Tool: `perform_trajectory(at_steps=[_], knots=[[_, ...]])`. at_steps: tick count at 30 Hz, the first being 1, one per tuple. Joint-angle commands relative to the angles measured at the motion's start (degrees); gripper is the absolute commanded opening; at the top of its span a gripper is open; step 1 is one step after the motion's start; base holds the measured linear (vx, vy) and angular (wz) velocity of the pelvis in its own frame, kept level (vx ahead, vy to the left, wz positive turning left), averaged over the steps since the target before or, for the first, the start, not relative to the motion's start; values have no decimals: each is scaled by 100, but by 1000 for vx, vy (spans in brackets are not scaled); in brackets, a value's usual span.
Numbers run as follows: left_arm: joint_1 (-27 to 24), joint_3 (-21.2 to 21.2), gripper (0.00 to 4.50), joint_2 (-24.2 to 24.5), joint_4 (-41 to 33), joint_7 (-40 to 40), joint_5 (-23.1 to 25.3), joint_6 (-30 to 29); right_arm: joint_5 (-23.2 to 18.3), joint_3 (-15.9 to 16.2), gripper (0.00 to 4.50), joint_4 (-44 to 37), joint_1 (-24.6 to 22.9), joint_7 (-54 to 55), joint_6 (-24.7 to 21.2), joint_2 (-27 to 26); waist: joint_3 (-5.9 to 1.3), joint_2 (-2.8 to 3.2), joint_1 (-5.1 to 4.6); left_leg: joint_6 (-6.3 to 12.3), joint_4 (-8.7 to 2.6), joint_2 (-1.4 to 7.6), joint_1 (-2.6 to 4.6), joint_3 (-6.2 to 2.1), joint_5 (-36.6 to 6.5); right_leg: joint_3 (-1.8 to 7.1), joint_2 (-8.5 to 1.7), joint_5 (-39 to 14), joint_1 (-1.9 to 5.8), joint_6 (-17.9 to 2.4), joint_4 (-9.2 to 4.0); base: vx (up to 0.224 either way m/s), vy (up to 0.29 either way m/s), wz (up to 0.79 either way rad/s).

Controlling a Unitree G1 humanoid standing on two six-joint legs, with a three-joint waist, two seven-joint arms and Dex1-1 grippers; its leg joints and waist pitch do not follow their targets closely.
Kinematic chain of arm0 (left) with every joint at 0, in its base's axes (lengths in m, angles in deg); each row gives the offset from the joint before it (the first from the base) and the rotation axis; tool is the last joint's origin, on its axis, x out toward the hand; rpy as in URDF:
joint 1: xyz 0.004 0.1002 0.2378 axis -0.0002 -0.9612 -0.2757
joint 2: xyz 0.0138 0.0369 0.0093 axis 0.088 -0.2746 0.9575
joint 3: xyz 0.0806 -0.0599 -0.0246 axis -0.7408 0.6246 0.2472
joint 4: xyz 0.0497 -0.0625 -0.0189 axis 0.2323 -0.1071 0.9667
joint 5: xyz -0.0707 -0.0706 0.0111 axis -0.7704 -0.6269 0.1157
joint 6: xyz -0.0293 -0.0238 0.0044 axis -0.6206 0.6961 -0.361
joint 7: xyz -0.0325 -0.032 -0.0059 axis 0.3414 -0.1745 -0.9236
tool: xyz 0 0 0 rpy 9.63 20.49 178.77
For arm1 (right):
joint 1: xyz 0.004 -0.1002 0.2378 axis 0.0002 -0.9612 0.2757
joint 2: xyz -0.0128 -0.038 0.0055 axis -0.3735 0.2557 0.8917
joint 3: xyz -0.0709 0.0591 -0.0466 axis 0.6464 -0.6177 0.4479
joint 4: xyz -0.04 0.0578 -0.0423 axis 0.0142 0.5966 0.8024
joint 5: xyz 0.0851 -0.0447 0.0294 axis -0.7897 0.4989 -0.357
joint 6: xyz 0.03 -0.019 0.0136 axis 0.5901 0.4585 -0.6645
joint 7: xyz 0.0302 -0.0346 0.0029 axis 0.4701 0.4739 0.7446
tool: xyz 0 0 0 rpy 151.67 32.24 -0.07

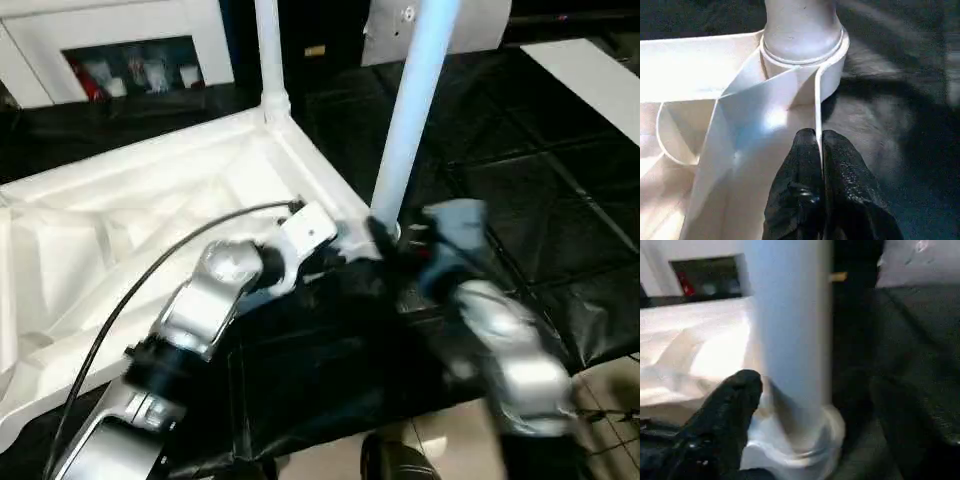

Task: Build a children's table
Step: Rotate leg to tighten

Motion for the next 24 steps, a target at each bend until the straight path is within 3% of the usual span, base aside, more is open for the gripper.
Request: perform_trajectory(at_steps=[1,2,6,8,9,11,12,15,17,18,20,21,22,24], knots=[[-129,181,55,1,-505,232,-403,261,-258,-107,410,-393,-84,-144,-168,58,-635,-95,46,409,-283,247,87,-117,-755,261,-358,-1081,434,-1240,-354,0,0,0],[-241,197,58,74,-643,332,-468,273,-387,-154,420,-569,-147,-220,-214,116,-653,-62,66,372,-275,268,87,-126,-780,264,-389,-1163,433,-1244,-352,0,0,0],[-467,302,96,231,-936,399,-586,289,-737,-222,442,-901,-217,-462,-316,185,-647,-49,70,317,-279,269,94,-134,-982,243,-343,-1468,382,-1123,-373,0,0,0],[-611,362,116,349,-1151,461,-649,175,-957,-205,450,-1118,-254,-589,-411,246,-641,-63,64,204,-291,265,105,-141,-1257,243,-341,-1946,359,-939,-414,0,0,0],[-692,414,116,435,-1295,470,-678,63,-1166,-193,450,-1276,-265,-674,-577,249,-647,-43,63,137,-305,270,113,-154,-1391,243,-336,-2149,357,-842,-424,0,0,0],[-846,549,136,593,-1574,483,-761,-179,-1456,-125,450,-1494,-269,-840,-754,247,-654,-39,57,70,-308,260,127,-166,-1550,241,-324,-2431,323,-703,-451,0,0,0],[-1023,667,145,759,-1833,499,-835,-363,-1592,-38,450,-1607,-267,-953,-823,263,-658,-4,63,16,-305,258,157,-174,-1683,238,-329,-2599,295,-661,-473,0,0,0],[-1410,856,162,1086,-2339,570,-968,-644,-1755,136,450,-1744,-237,-1096,-957,305,-661,-3,45,-67,-333,260,136,-202,-1801,223,-310,-2651,290,-604,-463,0,0,0],[-1634,951,178,1218,-2627,591,-1056,-826,-1749,234,450,-1737,-198,-1119,-986,295,-646,12,36,-95,-335,252,165,-196,-1929,227,-294,-2772,240,-584,-490,0,0,0],[-2025,1095,182,1422,-3107,616,-1183,-1145,-1674,397,450,-1617,-72,-1110,-1015,243,-644,5,35,-104,-330,241,172,-191,-1988,224,-287,-2858,230,-544,-506,0,0,0],[-2432,1220,187,1610,-3592,621,-1281,-1487,-1585,561,450,-1440,93,-1086,-1050,201,-644,14,18,-174,-353,255,140,-230,-2114,218,-305,-2962,244,-548,-467,0,0,0],[-2714,1260,206,1720,-3915,538,-1285,-1782,-1466,688,450,-1173,285,-1022,-1102,172,-652,34,26,-228,-337,266,213,-238,-2296,221,-308,-3111,183,-528,-478,0,0,0],[-2896,1279,206,1787,-4124,455,-1273,-1991,-1376,777,450,-968,429,-973,-1141,159,-614,26,-1,-214,-355,241,196,-234,-2370,214,-286,-3251,177,-482,-524,0,0,0],[-3186,1304,223,1655,-4374,-63,-985,-2422,-949,1043,450,-242,849,-844,-1071,157,-613,40,-15,-297,-344,237,218,-256,-2520,199,-286,-3419,165,-410,-532,0,0,0]])
